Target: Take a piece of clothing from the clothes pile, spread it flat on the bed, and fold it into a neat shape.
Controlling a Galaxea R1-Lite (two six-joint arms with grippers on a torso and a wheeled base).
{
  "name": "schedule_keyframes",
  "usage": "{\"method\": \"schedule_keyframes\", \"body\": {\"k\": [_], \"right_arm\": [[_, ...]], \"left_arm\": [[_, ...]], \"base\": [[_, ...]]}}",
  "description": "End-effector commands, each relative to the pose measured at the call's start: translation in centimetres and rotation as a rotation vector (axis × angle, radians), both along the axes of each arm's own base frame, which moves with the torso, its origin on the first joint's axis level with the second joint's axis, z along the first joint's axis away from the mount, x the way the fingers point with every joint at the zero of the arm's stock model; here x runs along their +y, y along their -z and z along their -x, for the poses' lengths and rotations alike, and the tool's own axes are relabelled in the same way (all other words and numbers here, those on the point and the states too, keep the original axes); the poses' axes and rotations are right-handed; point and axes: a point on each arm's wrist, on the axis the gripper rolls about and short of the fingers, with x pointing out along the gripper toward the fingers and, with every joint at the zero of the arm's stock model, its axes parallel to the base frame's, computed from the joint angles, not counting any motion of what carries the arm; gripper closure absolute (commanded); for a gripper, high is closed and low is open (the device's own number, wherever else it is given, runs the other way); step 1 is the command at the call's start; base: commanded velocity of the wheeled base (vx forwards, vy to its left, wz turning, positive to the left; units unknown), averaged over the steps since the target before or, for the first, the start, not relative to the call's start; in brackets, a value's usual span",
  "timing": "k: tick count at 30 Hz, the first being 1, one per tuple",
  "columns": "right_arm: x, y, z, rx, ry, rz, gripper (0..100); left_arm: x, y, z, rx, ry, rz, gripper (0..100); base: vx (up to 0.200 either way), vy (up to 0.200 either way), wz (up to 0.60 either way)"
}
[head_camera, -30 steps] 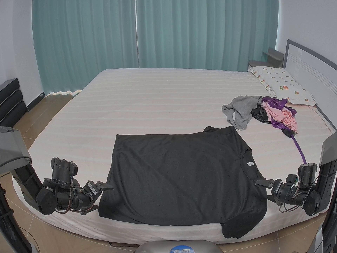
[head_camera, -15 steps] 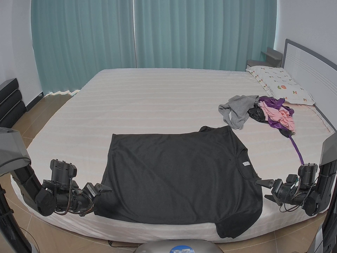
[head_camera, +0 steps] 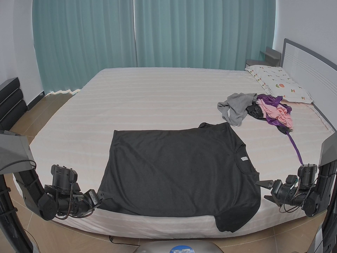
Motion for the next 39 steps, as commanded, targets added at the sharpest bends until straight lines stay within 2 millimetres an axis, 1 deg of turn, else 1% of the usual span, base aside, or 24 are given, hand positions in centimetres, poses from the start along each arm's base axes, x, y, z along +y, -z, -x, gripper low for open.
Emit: {"method": "schedule_keyframes", "body": {"k": [1,4,8,10,14,29,30,34,39], "right_arm": [[0.0,0.1,-0.1,0.003,-0.002,0.000,0],[0.0,0.3,-0.1,0.008,-0.002,-0.001,0],[0.0,0.3,-0.2,0.005,-0.002,-0.001,0],[0.0,0.3,-0.2,0.005,-0.001,-0.002,0],[0.0,0.3,-0.2,0.004,-0.001,-0.002,0],[0.1,0.2,-0.3,-0.001,-0.002,-0.001,0],[0.1,0.2,-0.3,-0.001,-0.002,-0.001,0],[0.0,0.2,-0.3,0.001,-0.001,-0.001,0],[0.0,0.2,-0.3,0.002,-0.001,-0.001,0]], "left_arm": [[0.1,2.5,-0.1,0.035,0.010,-0.060,0],[0.0,3.9,-0.9,-0.008,-0.019,-0.111,0],[0.1,4.7,-0.6,-0.034,0.009,-0.170,0],[0.1,5.1,-0.8,-0.051,0.017,-0.177,0],[0.1,5.2,-1.2,-0.093,0.015,-0.166,0],[-0.1,5.3,-2.3,-0.129,0.016,-0.153,0],[-0.2,5.4,-2.3,-0.127,0.018,-0.153,100],[-0.2,5.4,-2.2,-0.126,0.014,-0.152,100],[0.5,5.4,-0.6,-0.067,-0.015,-0.173,100]], "base": [[0.000,0.000,0.00],[0.000,0.000,0.00],[0.000,0.000,0.00],[0.000,0.000,0.00],[0.000,0.000,0.00],[0.000,0.000,0.00],[0.000,0.000,0.00],[0.000,0.000,0.00],[0.000,0.000,0.00]]}}
